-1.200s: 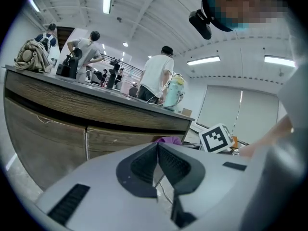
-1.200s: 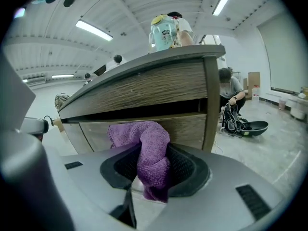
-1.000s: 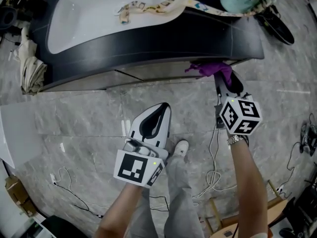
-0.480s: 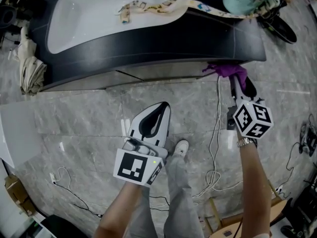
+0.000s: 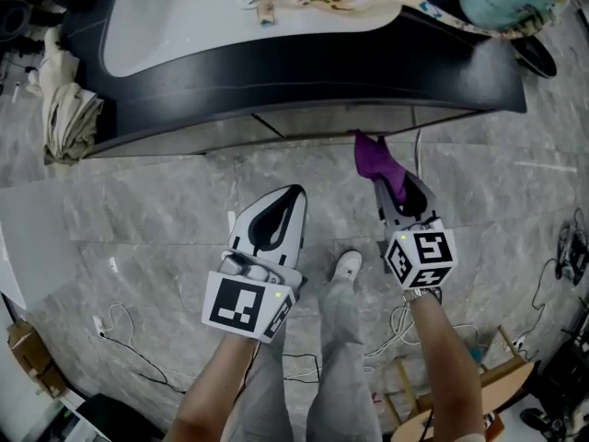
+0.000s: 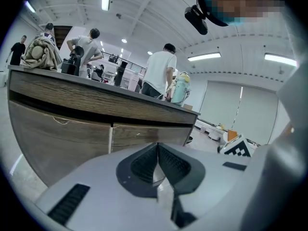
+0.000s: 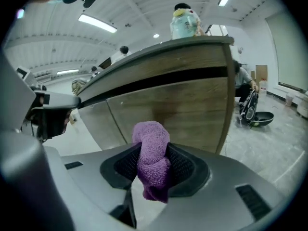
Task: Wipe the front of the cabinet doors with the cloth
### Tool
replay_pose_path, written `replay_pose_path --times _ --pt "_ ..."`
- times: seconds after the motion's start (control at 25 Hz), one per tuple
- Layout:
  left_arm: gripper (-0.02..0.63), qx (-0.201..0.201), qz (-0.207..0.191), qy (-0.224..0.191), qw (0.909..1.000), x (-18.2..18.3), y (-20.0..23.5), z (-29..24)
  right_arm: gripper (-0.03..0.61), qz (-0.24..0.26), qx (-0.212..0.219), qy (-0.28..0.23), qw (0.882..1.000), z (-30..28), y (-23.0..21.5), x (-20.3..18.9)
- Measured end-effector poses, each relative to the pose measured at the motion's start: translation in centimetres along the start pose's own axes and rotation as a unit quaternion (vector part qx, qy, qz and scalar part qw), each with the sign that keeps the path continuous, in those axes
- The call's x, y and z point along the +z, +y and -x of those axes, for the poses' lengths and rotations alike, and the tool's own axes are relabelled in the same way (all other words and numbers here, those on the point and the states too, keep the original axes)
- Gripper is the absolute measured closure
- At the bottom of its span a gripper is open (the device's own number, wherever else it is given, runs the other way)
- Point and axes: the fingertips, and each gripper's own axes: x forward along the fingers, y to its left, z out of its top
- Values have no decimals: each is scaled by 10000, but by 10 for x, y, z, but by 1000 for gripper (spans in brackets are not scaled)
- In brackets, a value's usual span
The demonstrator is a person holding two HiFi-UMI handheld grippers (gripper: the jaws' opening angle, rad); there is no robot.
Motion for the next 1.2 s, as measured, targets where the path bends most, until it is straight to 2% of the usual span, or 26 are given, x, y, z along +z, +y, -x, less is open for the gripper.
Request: replay_pose_path --times 0.2,0.44,0.64,0.8,0.96,1.2 --pt "603 0 -64 195 9998 -12 25 18 423 57 575 142 9982 -43 85 -11" --pt "603 -103 91 315 9994 -19 46 30 423 -294 569 128 9979 -98 121 2" --pt "603 -100 261 261 9993 -17 62 35 423 -855 332 87 9957 -127 122 8" --pt "603 113 469 282 9984 -21 81 39 423 -1034 141 135 9944 -134 114 8" --pt "603 319 444 226 9983 -23 87 33 423 -743 123 188 9970 -133 97 10" --pt "603 293 456 236 9982 -32 62 13 423 -488 -19 162 9987 -115 43 14"
